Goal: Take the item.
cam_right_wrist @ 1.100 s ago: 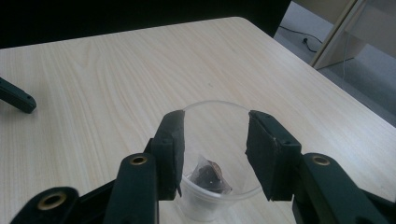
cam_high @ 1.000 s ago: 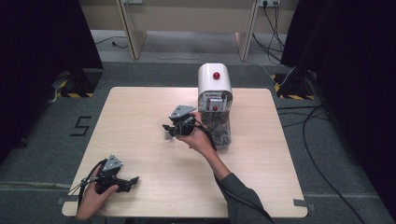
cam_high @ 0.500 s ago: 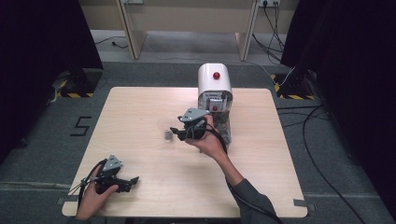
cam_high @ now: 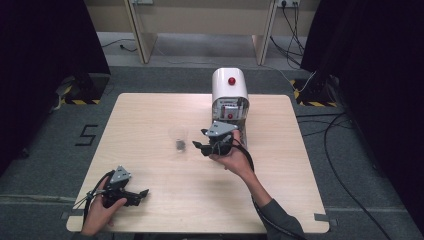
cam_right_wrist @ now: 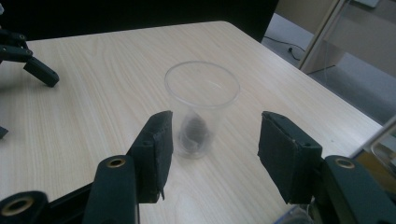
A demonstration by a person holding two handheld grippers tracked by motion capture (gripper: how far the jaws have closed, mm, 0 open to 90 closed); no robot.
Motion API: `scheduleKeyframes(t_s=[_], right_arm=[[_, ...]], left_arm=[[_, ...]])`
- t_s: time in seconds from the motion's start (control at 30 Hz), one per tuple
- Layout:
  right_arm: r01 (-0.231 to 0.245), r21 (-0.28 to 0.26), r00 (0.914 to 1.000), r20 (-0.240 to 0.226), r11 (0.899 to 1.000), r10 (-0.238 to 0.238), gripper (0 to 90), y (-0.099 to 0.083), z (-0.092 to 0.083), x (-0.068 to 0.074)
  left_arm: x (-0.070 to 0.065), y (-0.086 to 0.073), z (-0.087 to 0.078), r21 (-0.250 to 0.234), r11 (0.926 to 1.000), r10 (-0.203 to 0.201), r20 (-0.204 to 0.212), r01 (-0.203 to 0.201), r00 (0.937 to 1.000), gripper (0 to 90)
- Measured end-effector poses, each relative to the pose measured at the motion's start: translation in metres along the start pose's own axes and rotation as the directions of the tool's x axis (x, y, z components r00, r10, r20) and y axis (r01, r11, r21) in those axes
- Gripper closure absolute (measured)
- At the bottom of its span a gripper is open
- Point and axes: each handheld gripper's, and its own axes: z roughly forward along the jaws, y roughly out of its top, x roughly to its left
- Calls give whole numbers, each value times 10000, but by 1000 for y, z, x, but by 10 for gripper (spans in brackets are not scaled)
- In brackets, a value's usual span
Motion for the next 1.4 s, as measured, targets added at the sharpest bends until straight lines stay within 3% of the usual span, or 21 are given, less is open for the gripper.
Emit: scheduleKeyframes(t_s=[0.2, 0.47, 0.93, 1.4], right_arm=[[-109, -156, 9999, -64, 9998, 108, 453, -17, -8, 5], [-133, 98, 9998, -112, 9999, 134, 452, -26, -12, 4], [-67, 165, 9996, -281, 9998, 71, 448, -31, -15, 9], [-337, 304, 9993, -159, 9990, 342, 444, -40, -25, 6]], left_arm=[[0, 0, 0, 0, 10000, -2, -1, 2, 10000, 0], [0, 0, 0, 0, 10000, 0, -2, 0, 10000, 0], [0, 0, 0, 7, 10000, 2, 2, -2, 10000, 0], [0, 0, 0, 5, 10000, -6, 0, 6, 10000, 0]])
